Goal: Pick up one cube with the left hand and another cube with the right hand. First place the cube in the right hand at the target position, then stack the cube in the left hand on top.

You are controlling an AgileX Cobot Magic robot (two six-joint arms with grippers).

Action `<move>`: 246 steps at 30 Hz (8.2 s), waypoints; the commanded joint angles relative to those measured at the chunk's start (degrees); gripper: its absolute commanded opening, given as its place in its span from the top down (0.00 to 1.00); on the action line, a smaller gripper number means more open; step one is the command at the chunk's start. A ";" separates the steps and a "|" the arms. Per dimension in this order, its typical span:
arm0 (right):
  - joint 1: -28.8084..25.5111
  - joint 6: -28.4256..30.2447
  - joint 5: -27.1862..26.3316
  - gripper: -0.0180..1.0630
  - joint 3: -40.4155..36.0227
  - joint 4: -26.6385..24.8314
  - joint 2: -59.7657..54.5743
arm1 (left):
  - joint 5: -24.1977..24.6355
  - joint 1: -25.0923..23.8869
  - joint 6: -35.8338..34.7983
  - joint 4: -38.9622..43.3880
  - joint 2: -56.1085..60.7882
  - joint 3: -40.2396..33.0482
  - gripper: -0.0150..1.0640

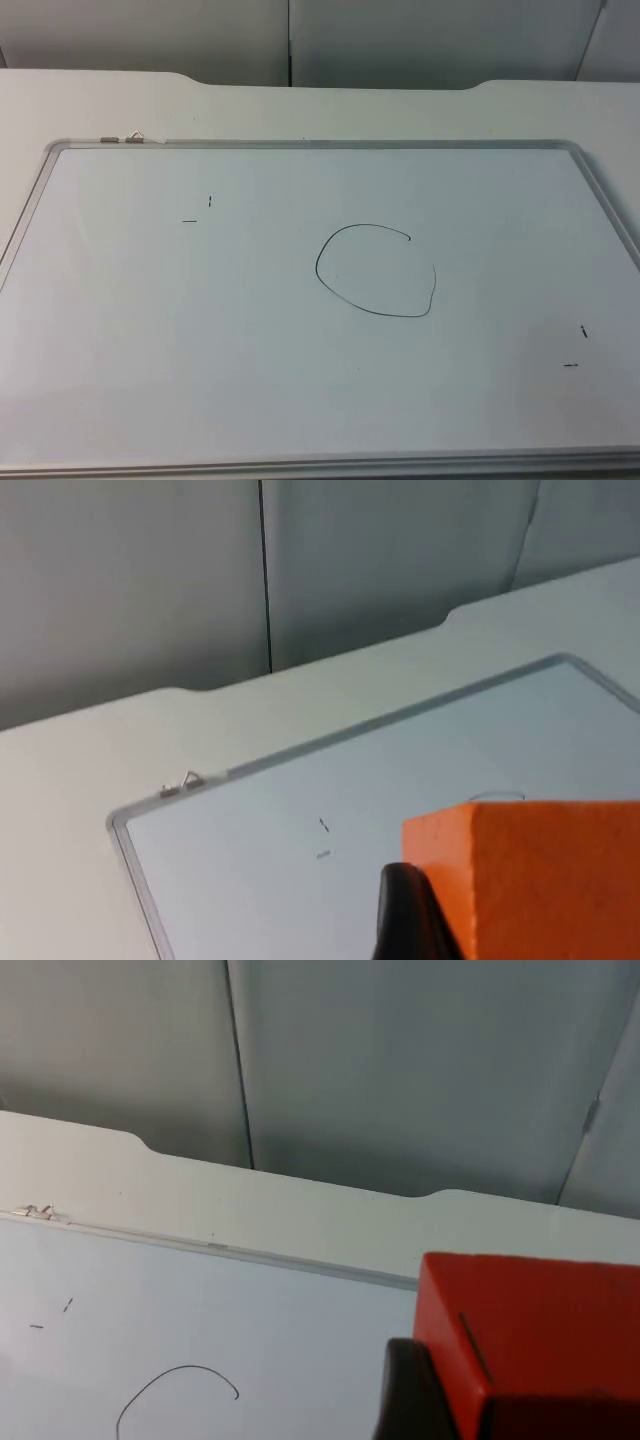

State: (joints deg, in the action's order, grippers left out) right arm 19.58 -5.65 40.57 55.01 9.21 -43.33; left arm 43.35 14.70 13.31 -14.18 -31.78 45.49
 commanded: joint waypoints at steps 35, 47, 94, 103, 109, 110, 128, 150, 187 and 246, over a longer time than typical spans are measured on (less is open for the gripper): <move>13.17 6.95 -1.61 0.99 -0.32 -7.89 -38.63 | -2.42 0.48 -0.31 2.90 2.83 -11.01 0.99; 13.58 5.65 -6.73 0.99 8.59 -7.45 -59.92 | -2.42 0.48 -0.31 2.86 2.83 -11.01 0.99; 13.72 5.65 -11.09 0.97 20.64 -7.56 -78.81 | -3.19 0.48 -0.19 2.17 4.56 -12.32 0.99; 13.72 5.65 -11.32 0.48 20.64 -7.70 -78.57 | -3.19 0.48 -0.19 2.17 4.56 -12.32 0.99; 13.72 5.65 -11.21 0.15 20.64 -7.95 -78.35 | -3.19 0.48 -0.19 2.17 4.56 -12.32 0.99; 13.72 5.65 -11.46 0.13 20.64 -7.95 -77.87 | -3.19 0.48 -0.19 2.17 4.56 -12.32 0.99; 13.72 15.90 -10.68 0.13 20.51 -7.76 -35.64 | -3.19 0.48 -0.19 2.31 4.59 -12.32 0.99; 13.72 17.50 -11.45 0.13 4.72 -6.31 5.85 | -3.89 0.48 1.61 2.51 4.59 -12.32 0.99; 13.72 13.49 -15.16 0.13 1.78 -6.53 7.57 | -11.86 18.00 28.08 -22.39 -60.53 24.37 0.99; 13.72 13.49 -13.98 0.13 1.78 -6.53 7.57 | -14.57 22.15 23.74 -13.92 -92.59 40.64 0.93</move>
State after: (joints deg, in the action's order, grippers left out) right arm 33.18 7.87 26.69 57.02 2.28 -35.89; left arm 28.49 36.58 37.07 -27.83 -123.73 86.13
